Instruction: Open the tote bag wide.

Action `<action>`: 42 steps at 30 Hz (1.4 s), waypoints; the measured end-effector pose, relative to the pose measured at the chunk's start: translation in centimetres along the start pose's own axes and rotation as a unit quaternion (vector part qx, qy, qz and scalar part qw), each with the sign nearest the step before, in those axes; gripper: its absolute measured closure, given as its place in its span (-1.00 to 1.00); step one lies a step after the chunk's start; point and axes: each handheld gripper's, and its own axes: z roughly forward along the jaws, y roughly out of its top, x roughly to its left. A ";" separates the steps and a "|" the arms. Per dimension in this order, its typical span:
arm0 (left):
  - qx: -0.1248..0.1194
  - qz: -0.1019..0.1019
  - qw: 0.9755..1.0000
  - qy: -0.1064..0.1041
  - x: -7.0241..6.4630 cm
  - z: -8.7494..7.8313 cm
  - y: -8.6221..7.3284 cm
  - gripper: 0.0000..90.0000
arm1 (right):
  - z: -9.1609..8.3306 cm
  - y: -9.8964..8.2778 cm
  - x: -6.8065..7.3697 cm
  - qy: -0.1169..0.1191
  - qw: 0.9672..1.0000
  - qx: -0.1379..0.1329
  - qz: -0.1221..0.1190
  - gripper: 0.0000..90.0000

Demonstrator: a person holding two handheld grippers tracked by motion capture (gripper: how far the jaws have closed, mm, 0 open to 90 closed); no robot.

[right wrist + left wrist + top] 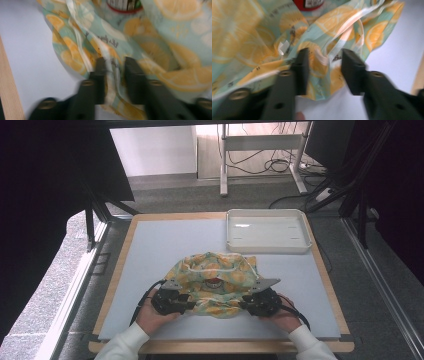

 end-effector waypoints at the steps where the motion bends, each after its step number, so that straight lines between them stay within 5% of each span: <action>1: -0.011 0.000 1.000 0.003 -0.1 -0.5 0.0 0.08 | -0.3 0.1 0.1 -0.005 1.000 -0.009 -0.003 0.29; 2: -0.031 0.001 1.000 0.001 -0.2 -1.6 0.3 -0.02 | -0.6 0.3 0.1 -0.007 1.000 -0.018 -0.003 0.02; 6: -0.054 -0.003 0.999 -0.004 -0.3 -3.0 0.8 -0.28 | -1.6 0.7 0.1 -0.011 0.999 -0.044 0.016 -0.27; 15: -0.104 -0.011 0.994 -0.002 0.3 -6.3 1.2 -0.37 | -3.5 1.3 -0.6 -0.007 0.994 -0.094 0.052 -0.39; 22: -0.110 -0.021 0.993 0.023 1.1 -6.9 1.5 -0.12 | -4.1 1.8 -0.9 -0.011 0.992 -0.111 0.060 -0.37; 25: -0.104 -0.022 0.994 0.037 1.6 -6.6 1.9 0.14 | -4.0 2.2 -1.0 -0.016 0.992 -0.112 0.061 -0.29; 30: -0.096 -0.025 0.995 0.025 2.7 -5.8 2.9 0.58 | -4.1 2.9 -1.3 -0.024 0.991 -0.113 0.065 -0.19; 33: -0.081 -0.014 0.996 0.020 3.0 -4.9 3.9 0.92 | -4.2 3.6 -1.8 -0.031 0.990 -0.114 0.071 0.06; 42: -0.070 0.000 0.998 0.009 2.8 -3.9 5.5 1.00 | -3.3 5.7 -2.5 -0.024 0.991 -0.115 0.068 0.71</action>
